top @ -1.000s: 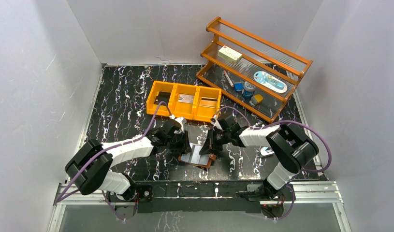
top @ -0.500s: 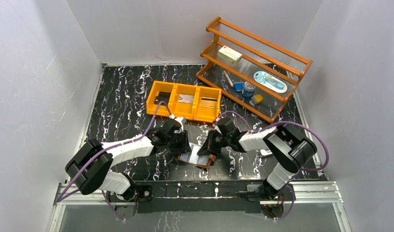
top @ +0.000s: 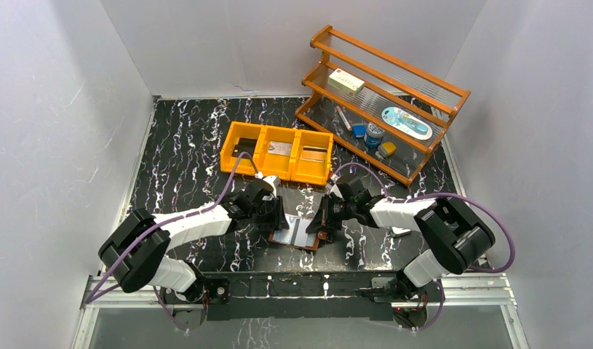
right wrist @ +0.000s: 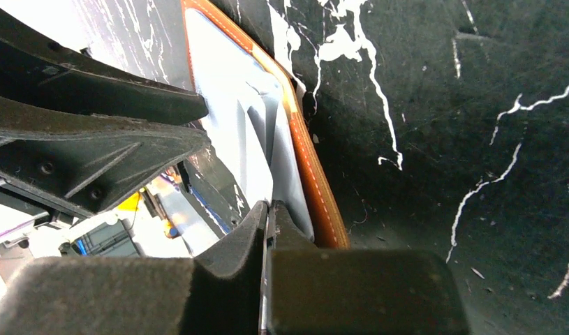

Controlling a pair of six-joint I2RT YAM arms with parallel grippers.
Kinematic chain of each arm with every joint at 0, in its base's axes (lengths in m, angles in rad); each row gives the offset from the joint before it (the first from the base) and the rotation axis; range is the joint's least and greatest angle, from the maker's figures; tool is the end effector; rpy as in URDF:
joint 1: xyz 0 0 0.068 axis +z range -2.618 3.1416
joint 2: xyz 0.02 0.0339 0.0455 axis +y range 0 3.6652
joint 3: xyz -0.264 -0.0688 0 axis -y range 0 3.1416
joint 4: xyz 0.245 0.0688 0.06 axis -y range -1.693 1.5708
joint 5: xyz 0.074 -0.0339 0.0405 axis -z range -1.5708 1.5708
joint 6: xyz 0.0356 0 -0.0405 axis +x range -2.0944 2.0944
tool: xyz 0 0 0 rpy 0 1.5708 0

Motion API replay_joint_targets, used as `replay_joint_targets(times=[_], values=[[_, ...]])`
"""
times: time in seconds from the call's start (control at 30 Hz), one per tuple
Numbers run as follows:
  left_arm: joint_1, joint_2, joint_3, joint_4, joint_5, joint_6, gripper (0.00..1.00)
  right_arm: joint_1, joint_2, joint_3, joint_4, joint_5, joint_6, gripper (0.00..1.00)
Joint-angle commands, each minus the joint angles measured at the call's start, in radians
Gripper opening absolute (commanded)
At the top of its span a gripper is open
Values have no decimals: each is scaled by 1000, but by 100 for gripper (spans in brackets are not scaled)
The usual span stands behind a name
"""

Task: Take the credit cards out of the card holder

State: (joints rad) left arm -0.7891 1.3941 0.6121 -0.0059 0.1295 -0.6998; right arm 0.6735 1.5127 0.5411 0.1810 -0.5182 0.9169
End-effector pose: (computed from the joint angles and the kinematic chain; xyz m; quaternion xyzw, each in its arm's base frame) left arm 0.1847 -0.1926 0.1658 0.0658 0.9204 -0.3020 0.2395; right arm 0.1971 0.1798 0.1340 0.0118 0.8992 0.4284 0.0882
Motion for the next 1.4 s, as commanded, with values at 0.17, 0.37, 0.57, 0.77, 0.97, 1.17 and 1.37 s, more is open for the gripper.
replay_joint_targets(times=[0.17,0.37,0.57,0.77,0.97,1.17,1.37], values=[[-5,-67,51,-266,-82,80,42,-14,16,15,18,-7,-16,6],[-6,-93,120,-190,-30,81,49,-15,37,45,-8,-11,-53,6],[-5,-36,96,-43,114,55,51,-14,37,49,-12,3,-51,6],[-5,74,28,-31,103,43,48,-15,36,34,17,5,-24,6],[-5,123,-36,-59,70,60,41,-15,25,16,62,3,10,10],[-6,117,-59,-61,54,45,36,-13,26,-23,167,-18,83,21],[-5,112,-62,-66,47,41,34,5,51,-39,244,-15,139,26]])
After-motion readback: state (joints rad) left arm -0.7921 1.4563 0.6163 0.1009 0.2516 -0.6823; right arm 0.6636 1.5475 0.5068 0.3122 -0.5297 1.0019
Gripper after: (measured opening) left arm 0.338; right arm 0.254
